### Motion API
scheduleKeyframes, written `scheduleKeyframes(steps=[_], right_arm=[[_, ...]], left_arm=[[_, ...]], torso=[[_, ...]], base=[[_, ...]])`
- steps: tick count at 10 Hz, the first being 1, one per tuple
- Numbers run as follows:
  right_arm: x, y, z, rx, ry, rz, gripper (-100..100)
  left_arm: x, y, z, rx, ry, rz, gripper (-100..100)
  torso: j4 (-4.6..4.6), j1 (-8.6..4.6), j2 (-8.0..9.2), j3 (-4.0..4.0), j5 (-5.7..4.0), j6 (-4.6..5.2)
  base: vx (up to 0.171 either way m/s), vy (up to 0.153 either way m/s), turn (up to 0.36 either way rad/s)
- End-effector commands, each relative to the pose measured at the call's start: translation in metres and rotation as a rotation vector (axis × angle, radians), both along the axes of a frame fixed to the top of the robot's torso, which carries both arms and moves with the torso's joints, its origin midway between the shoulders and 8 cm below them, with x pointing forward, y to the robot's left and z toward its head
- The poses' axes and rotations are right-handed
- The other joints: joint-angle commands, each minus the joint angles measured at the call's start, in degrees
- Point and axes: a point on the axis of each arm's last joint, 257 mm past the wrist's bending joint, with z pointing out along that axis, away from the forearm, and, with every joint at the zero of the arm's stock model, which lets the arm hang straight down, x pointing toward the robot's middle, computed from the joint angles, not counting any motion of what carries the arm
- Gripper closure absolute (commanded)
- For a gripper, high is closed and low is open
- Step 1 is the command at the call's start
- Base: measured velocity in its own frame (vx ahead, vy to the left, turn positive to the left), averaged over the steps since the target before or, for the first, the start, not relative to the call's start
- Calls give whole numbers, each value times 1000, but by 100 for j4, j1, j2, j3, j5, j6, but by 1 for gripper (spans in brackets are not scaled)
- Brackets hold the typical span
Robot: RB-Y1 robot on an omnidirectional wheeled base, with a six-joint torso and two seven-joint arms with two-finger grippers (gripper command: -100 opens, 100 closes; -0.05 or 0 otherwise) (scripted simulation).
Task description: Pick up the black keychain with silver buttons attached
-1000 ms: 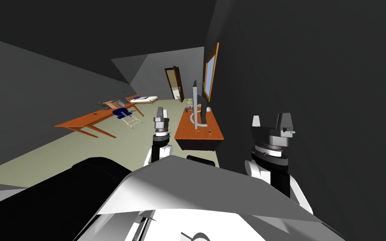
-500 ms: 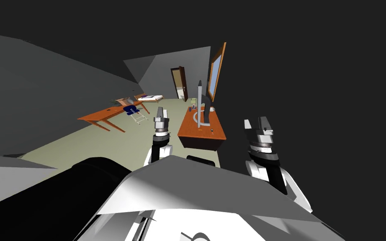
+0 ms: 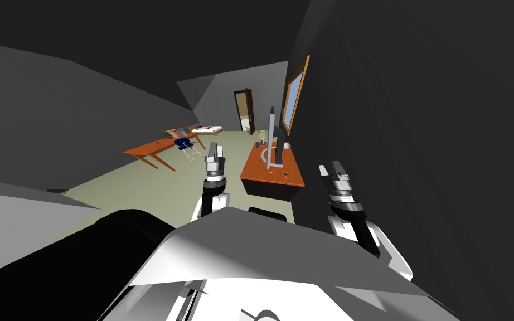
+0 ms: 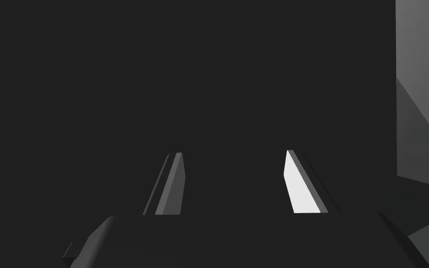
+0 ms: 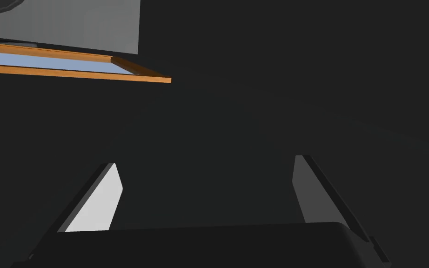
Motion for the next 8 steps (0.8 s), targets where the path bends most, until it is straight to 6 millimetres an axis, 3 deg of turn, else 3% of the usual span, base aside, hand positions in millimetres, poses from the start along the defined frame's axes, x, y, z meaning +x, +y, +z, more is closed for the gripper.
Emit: scheduleKeyframes(steps=[1, 8], right_arm=[[10, -1, -18, -28, 46, 15, -100], [32, -26, -102, -99, 248, 16, -100]], left_arm=[[0, 0, 0, 0, 0, 0, 0], [0, 0, 0, 0, 0, 0, 0]], torso=[[0, 0, 0, 0, 0, 0], [-2, 1, -7, -4, 0, 2]], base=[[-55, 12, 195], [-26, 12, 133]])
